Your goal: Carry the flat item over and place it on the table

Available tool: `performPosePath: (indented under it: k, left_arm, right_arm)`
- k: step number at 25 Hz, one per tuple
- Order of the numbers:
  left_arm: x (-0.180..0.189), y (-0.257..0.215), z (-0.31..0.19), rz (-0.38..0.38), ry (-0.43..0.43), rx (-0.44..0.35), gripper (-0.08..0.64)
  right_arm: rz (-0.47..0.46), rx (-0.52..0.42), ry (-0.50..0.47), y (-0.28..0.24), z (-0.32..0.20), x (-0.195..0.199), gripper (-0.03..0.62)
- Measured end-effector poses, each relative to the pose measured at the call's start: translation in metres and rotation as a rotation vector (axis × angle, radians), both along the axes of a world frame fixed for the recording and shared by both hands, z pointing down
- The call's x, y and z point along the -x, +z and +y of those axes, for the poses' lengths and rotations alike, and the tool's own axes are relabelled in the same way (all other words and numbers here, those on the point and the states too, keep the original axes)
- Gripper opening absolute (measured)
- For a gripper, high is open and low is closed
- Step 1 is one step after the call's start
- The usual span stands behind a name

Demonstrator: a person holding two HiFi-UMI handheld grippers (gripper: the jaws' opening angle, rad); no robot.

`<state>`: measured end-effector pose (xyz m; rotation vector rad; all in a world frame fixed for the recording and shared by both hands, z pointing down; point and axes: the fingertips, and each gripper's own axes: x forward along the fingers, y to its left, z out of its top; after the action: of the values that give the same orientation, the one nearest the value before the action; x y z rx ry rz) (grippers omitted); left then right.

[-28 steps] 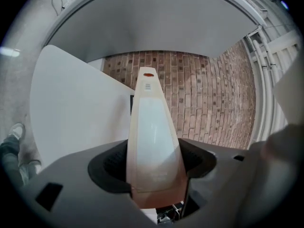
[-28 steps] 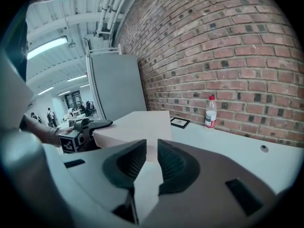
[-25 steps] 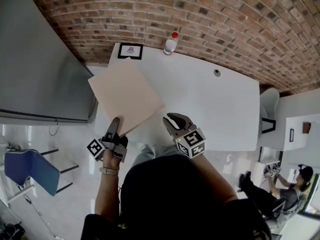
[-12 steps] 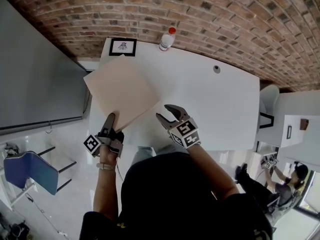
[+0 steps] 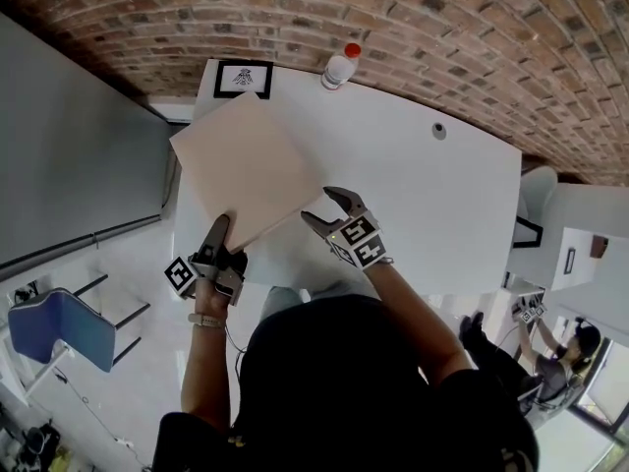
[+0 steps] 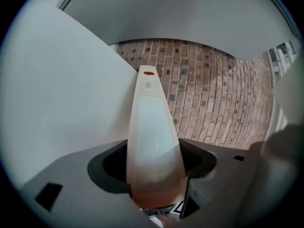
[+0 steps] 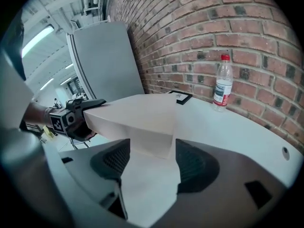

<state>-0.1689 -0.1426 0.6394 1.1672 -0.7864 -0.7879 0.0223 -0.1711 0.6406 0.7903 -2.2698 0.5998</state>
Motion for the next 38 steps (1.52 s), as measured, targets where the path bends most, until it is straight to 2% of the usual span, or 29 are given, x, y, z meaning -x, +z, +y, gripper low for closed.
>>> performPosePath:
  k: [5, 12, 15, 20, 27, 32, 38]
  left_arm:
    - [-0.004, 0.008, 0.001, 0.015, 0.041, -0.01, 0.291]
    - [0.0, 0.025, 0.004, -0.023, 0.054, 0.011, 0.293]
    - [0.003, 0.034, 0.004, -0.073, 0.051, 0.023, 0.296]
    - [0.008, 0.043, 0.002, -0.202, 0.049, 0.021, 0.305]
    - [0.021, 0.057, 0.002, -0.442, 0.05, 0.041, 0.334]
    - [0.029, 0.058, 0.001, -0.614, 0.038, 0.007, 0.349]
    - [0.043, 0.064, 0.004, -0.753, -0.011, 0.0, 0.36]
  right_arm:
    - [0.006, 0.02, -0.072, 0.014, -0.003, 0.012, 0.341]
    - [0.027, 0.046, -0.086, 0.03, 0.001, 0.012, 0.313]
    - [0.028, 0.057, -0.091, 0.033, 0.002, 0.013, 0.305]
    - [0.023, 0.08, -0.092, 0.04, 0.004, 0.016, 0.297]
    - [0.028, 0.113, -0.1, 0.051, 0.011, 0.023, 0.296]
    - [0.02, 0.121, -0.098, 0.055, 0.014, 0.029, 0.295]
    - [0.014, 0.133, -0.106, 0.058, 0.014, 0.036, 0.295]
